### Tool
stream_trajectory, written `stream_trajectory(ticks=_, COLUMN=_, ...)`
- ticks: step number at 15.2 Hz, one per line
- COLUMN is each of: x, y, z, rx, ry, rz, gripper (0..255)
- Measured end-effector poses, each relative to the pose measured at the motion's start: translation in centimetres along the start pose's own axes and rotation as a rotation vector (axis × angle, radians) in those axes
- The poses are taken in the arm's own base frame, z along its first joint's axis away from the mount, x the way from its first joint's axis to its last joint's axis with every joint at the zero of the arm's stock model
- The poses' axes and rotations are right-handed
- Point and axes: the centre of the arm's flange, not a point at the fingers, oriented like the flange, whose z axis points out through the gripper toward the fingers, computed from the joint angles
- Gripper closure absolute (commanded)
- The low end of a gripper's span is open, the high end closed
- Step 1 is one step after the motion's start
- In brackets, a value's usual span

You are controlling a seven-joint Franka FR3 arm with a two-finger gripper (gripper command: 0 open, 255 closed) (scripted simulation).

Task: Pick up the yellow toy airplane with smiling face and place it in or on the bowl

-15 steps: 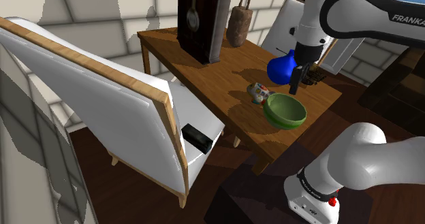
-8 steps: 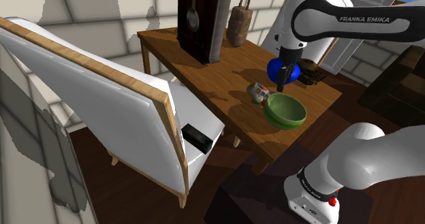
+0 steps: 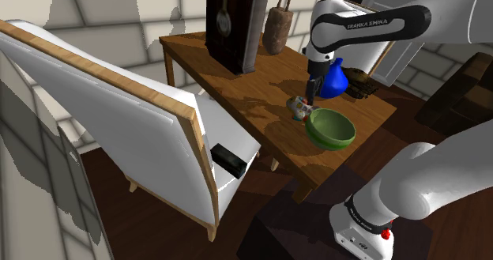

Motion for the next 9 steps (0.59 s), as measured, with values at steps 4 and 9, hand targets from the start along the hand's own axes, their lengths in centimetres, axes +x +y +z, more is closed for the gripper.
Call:
stream_trajectory(ticks=4, x=0.3, y=0.4, z=2.0, rx=0.001, ry=-0.002, rz=-0.002, gripper=0)
stream_trajectory(ticks=9, x=0.3, y=0.3, z=3.8, rx=0.001, ry=-0.002, rz=-0.002, gripper=0)
